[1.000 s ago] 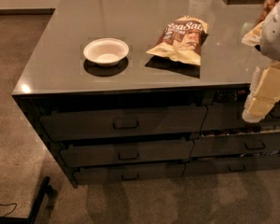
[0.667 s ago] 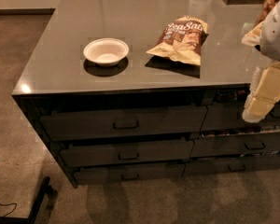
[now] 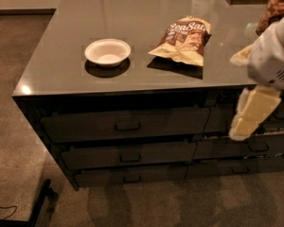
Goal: Open middle drawer
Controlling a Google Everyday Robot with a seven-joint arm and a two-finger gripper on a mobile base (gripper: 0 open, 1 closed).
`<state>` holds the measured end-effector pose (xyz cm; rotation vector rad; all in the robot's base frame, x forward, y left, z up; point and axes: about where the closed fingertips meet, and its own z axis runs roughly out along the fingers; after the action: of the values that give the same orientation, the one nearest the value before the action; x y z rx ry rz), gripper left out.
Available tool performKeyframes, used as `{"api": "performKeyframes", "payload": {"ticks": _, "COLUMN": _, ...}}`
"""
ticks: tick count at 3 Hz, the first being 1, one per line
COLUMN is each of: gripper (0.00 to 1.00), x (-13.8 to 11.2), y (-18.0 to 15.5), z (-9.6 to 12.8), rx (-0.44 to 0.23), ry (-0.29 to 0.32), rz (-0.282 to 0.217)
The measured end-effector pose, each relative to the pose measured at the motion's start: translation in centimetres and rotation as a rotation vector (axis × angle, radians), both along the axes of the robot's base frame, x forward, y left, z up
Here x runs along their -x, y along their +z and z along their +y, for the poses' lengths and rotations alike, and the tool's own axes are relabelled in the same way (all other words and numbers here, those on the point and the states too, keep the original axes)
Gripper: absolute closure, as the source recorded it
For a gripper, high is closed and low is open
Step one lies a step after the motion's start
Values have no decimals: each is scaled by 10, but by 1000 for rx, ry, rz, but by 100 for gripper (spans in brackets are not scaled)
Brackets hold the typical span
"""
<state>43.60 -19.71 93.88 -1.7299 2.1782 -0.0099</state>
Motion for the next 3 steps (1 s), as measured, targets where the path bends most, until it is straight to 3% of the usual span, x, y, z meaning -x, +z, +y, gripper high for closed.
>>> {"api": "performKeyframes", "payload": {"ticks": 2, "gripper": 0, "x": -9, "y": -121, "z": 44, "rx": -73, "ry": 48, "rz": 48}}
{"api": "performKeyframes", "payload": {"ticks": 3, "gripper": 0, "x": -7, "y": -190, "z": 61, "rx": -75, "ry": 58, "rz": 85}}
